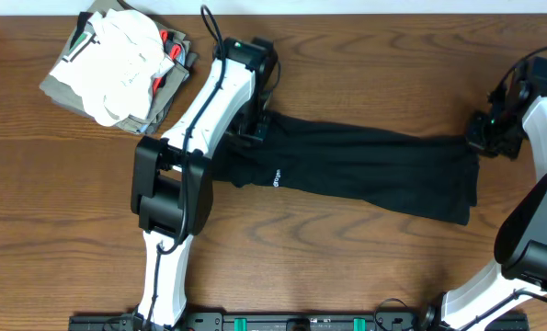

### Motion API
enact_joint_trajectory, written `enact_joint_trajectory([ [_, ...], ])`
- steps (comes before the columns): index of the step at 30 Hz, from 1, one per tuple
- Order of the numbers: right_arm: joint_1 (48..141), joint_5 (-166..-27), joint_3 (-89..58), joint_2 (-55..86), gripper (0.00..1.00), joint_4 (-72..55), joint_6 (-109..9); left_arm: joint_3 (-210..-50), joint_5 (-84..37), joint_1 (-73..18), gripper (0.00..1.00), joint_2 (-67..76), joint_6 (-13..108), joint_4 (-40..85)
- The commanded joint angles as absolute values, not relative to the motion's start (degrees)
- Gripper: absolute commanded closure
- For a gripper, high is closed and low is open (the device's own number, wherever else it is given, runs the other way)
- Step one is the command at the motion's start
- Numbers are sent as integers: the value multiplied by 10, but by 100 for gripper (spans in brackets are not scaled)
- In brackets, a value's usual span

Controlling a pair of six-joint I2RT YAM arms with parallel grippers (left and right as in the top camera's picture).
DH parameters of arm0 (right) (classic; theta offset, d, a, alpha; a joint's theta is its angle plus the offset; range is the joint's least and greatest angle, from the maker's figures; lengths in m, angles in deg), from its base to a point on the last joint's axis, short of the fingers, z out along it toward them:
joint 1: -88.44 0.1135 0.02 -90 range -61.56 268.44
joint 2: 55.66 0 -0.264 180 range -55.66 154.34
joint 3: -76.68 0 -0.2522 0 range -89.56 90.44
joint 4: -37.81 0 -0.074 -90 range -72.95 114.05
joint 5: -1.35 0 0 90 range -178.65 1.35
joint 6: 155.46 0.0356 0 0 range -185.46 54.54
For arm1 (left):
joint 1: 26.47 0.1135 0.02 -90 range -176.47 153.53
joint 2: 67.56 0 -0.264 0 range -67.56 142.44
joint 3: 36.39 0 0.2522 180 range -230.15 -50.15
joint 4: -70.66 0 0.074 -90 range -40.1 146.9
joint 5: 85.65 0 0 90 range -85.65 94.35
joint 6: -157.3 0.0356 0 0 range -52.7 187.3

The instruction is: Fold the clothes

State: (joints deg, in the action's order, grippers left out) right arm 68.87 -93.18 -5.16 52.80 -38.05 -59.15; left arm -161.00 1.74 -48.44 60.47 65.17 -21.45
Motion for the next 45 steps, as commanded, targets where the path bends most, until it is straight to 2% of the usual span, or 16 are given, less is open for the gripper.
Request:
enact_joint_trajectory([
  [1, 669, -934, -47, 515, 97, -399, -582, -1588, 18, -486, 94, 587, 644, -203],
  [2, 666, -934, -48, 515, 88, -403, -582, -1584, 18, -486, 94, 587, 644, -199],
  [3, 663, -934, -49, 515, 78, -405, -582, -1581, 18, -486, 87, 587, 644, -195],
  [4, 660, -934, -50, 515, 63, -407, -578, -1579, 18, -486, 70, 587, 644, -192],
  [5, 659, -934, -50, 515, 54, -409, -577, -1579, 18, -486, 60, 587, 644, -190],
  [7, 657, -934, -50, 515, 48, -412, -578, -1579, 18, -486, 36, 587, 644, -187],
  [9, 657, -934, -50, 515, 48, -412, -577, -1579, 18, -486, 26, 587, 644, -187],
  [19, 656, -934, -75, 529, 46, -395, -576, -1601, 20, -474, 19, 534, 636, -204],
  [22, 656, -935, -105, 531, 45, -376, -575, -1602, 20, -466, 13, 486, 636, -200],
  [23, 656, -936, -115, 531, 44, -369, -575, -1602, 21, -463, 6, 471, 636, -200],
  [24, 656, -936, -122, 531, 44, -365, -573, -1602, 25, -459, 3, 456, 636, -200],
  [31, 644, -934, -151, 531, 36, -329, -574, -1602, 27, -423, 2, 395, 636, -199],
  [39, 643, -937, -230, 531, 27, -224, -580, -1602, 27, -375, 1, 392, 636, -202],
  [43, 644, -955, -258, 531, 29, -191, -585, -1602, 27, -368, 1, 392, 636, -203],
  [45, 644, -967, -272, 531, 36, -179, -585, -1602, 27, -368, 1, 392, 636, -203],
])
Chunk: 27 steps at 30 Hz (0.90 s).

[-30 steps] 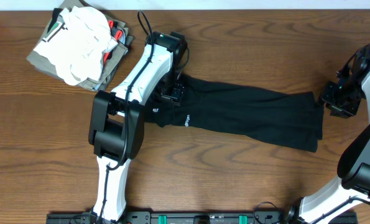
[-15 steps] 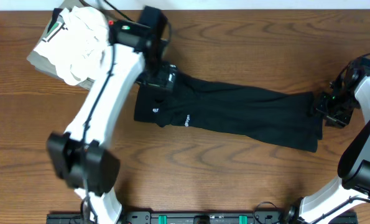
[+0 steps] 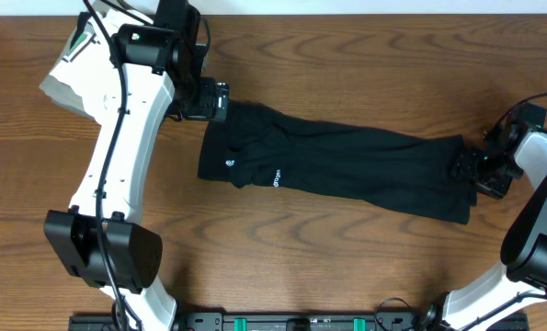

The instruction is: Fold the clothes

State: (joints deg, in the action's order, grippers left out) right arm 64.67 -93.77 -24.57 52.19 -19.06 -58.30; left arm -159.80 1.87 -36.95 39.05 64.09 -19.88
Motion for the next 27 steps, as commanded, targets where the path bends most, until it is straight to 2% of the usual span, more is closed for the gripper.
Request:
enact_joint_trajectory([
  [1, 644, -972, -277, 531, 44, -175, -584, -1602, 27, -368, 1, 392, 636, -203],
  [3, 644, -977, -287, 531, 68, -170, -571, -1601, 27, -368, 1, 392, 636, -203],
  [4, 644, -977, -289, 531, 76, -170, -562, -1601, 27, -368, 1, 392, 636, -204],
  [6, 643, -979, -290, 531, 91, -171, -560, -1601, 27, -368, 1, 392, 636, -204],
  [8, 638, -978, -288, 531, 99, -173, -561, -1601, 27, -368, 1, 392, 636, -206],
  [14, 579, -974, -268, 531, 99, -174, -564, -1601, 27, -368, 1, 392, 636, -220],
  [21, 494, -1055, -192, 531, 99, -212, -627, -1601, 27, -368, 1, 392, 636, -221],
  [27, 506, -1103, -133, 528, 98, -292, -663, -1601, 27, -368, 1, 392, 636, -221],
])
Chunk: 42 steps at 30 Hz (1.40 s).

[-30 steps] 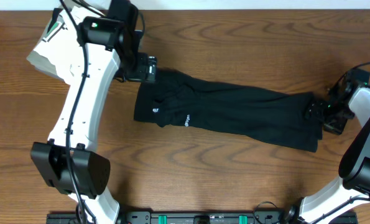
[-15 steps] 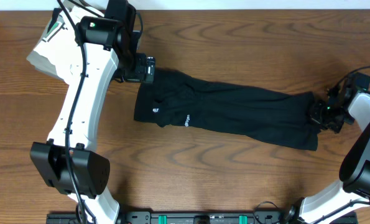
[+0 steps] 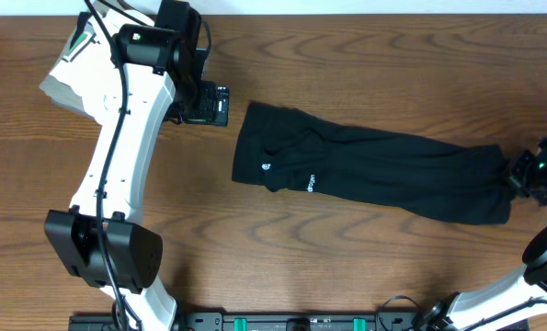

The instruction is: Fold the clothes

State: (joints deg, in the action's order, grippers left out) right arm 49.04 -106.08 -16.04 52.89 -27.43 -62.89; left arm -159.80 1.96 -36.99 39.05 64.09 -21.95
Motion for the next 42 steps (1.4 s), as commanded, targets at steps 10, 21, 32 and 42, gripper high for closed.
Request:
enact_joint_trajectory([
  [10, 650, -1127, -120, 513, 98, -355, -681, -1601, 27, -368, 1, 392, 636, -221],
  [21, 812, -1128, -118, 513, 97, -299, -616, -1601, 26, -368, 0, 392, 636, -213],
  [32, 930, -1131, -84, 513, 95, -264, -585, -1580, 26, -368, 0, 392, 636, -194],
  [42, 1010, -1103, -86, 513, 71, -262, -571, -1569, 26, -368, 0, 395, 636, -175],
])
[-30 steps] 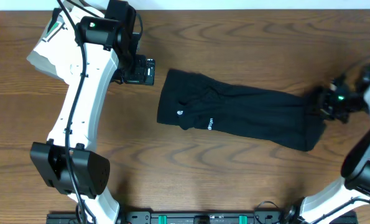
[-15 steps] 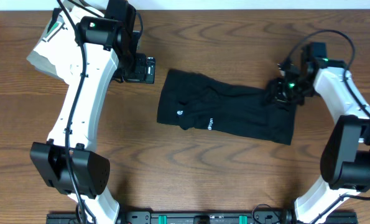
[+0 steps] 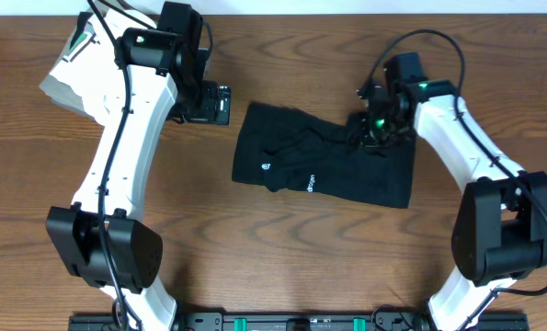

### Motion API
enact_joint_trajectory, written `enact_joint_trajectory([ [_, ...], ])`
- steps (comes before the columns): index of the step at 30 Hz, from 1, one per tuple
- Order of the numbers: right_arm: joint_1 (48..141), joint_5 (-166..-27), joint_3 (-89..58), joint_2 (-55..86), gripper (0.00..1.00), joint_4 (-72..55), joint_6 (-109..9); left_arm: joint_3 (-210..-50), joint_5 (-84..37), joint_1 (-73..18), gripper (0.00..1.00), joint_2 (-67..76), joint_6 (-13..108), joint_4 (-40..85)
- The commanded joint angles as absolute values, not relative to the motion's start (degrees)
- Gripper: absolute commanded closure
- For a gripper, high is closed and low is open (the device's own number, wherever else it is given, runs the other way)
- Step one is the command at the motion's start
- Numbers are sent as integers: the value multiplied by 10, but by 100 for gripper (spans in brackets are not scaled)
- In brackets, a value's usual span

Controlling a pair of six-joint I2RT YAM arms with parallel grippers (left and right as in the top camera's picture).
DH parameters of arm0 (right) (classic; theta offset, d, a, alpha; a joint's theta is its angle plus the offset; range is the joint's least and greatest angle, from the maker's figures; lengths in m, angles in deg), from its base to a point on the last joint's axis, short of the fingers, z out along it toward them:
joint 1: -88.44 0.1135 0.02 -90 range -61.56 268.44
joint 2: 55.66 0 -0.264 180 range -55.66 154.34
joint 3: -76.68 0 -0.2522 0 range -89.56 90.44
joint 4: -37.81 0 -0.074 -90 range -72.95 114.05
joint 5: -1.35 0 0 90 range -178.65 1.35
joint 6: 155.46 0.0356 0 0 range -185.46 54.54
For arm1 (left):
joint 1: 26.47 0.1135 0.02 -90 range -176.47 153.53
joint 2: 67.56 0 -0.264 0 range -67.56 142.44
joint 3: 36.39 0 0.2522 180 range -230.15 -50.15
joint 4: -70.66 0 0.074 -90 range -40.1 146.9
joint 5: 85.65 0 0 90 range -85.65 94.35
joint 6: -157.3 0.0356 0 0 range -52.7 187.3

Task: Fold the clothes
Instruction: 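Grasp the strip's right end with the right gripper and fold it leftward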

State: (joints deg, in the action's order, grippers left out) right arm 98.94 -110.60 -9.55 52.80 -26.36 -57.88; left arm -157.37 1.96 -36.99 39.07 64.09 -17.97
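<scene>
A black garment [image 3: 324, 170] lies in the middle of the table, folded to roughly half its length, with a small white logo [image 3: 266, 166] near its left end. My right gripper [image 3: 370, 134] sits on the garment's upper right part, shut on the cloth end it has carried over. The left gripper [image 3: 220, 103] rests on the table just left of the garment's upper left corner. It is apart from the cloth and looks open.
A pile of folded light and khaki clothes [image 3: 63, 81] sits at the back left corner, partly hidden behind the left arm [image 3: 126, 156]. The right arm [image 3: 466, 138] arches over the table's right side. Cables run behind both arms.
My right gripper was at the far right table edge holding the garment's right end; it is now over the garment's upper right, and the cloth is doubled over and much shorter. The left arm has not moved.
The garment lay stretched long with a gripper at each end. Then the left arm stood at the back left, its gripper at the garment's upper left corner. Then the garment lay further right, apart from the left gripper. Now its right end is folded leftward.
</scene>
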Motion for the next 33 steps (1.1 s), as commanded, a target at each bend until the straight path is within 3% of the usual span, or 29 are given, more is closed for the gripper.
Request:
enact_joint_trajectory([
  [1, 1014, -1103, -86, 513, 60, -263, -571, -1569, 26, -368, 0, 395, 636, -172],
  [4, 1020, -1102, -85, 513, 49, -278, -571, -1569, 26, -368, 0, 395, 636, -165],
  [16, 978, -1001, -83, 513, 48, -355, -579, -1569, 26, -368, 0, 395, 636, -155],
  [22, 989, -1000, -104, 514, 52, -351, -589, -1569, 26, -368, 0, 395, 636, -150],
  [25, 994, -1002, -119, 514, 60, -345, -589, -1569, 26, -368, 0, 395, 636, -150],
  [31, 1013, -1047, -136, 514, 92, -337, -600, -1569, 26, -368, 0, 395, 636, -150],
  [33, 1025, -1068, -135, 514, 97, -325, -607, -1569, 26, -368, 0, 395, 636, -150],
])
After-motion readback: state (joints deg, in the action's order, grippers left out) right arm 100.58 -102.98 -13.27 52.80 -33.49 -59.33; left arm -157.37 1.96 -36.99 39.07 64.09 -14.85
